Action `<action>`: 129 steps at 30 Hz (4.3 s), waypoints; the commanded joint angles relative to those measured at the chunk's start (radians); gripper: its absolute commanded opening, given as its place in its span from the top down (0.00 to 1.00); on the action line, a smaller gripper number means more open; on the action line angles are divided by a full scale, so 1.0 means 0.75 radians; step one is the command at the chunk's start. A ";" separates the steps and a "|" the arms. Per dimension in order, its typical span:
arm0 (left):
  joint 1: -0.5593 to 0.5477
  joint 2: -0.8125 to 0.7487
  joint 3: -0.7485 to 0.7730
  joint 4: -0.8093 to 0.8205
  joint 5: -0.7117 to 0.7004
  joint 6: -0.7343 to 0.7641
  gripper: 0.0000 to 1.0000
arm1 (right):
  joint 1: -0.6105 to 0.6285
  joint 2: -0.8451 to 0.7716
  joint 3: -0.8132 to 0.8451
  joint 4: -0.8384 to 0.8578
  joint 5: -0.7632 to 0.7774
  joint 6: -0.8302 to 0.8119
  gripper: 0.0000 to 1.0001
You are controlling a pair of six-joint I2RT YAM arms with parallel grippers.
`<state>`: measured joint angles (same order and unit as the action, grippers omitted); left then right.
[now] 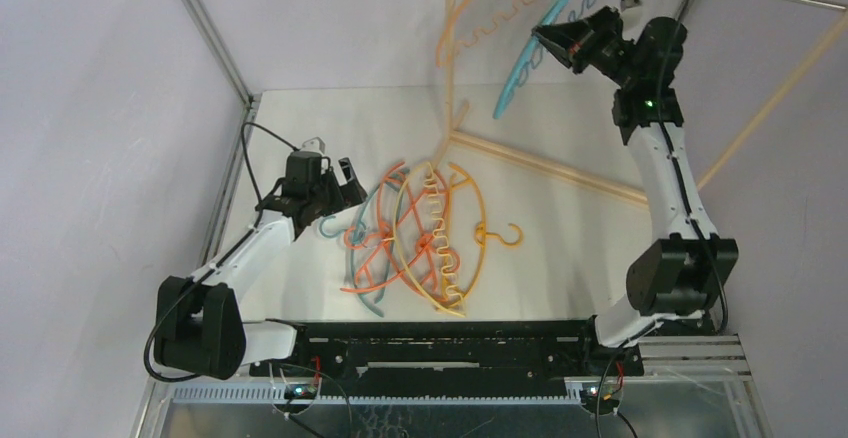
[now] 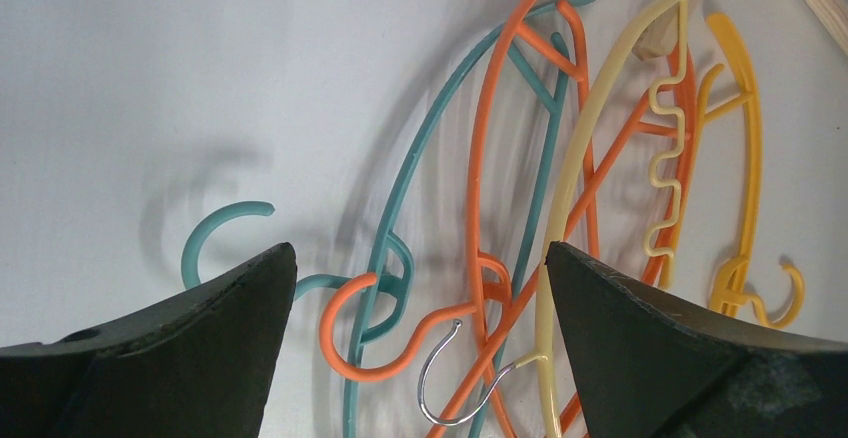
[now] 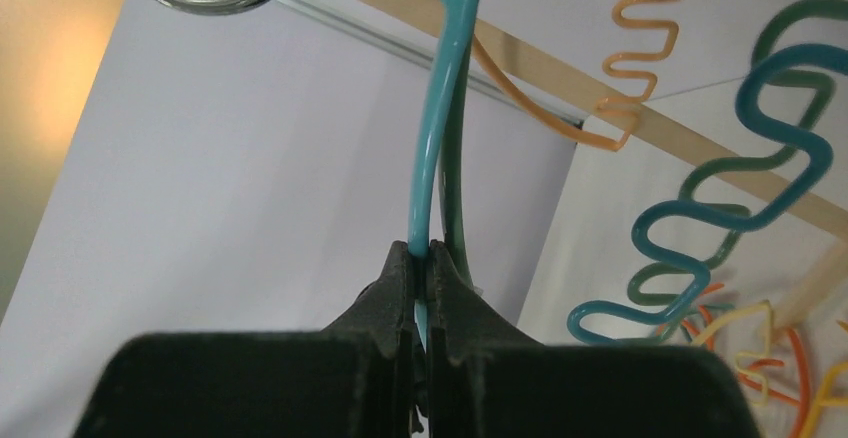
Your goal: Organize the hangers
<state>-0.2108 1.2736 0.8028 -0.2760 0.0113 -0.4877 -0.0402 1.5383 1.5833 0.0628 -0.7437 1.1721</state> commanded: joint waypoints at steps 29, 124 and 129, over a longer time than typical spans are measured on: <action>0.113 -0.089 -0.001 0.026 0.002 0.024 0.01 | 0.121 0.100 0.021 -0.226 0.071 -0.176 0.45; 0.099 -0.278 -0.112 -0.061 -0.067 -0.033 0.00 | 1.366 -0.071 -0.496 -0.870 0.628 -1.166 1.00; 0.100 -0.268 -0.090 -0.061 -0.077 -0.032 0.00 | 1.259 -0.303 -0.423 -0.984 0.388 -1.131 1.00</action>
<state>-0.1333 1.0851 0.7151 -0.3435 -0.0269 -0.4984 0.9661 1.4475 1.1786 -0.6231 -0.2993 0.3161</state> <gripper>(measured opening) 0.996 0.119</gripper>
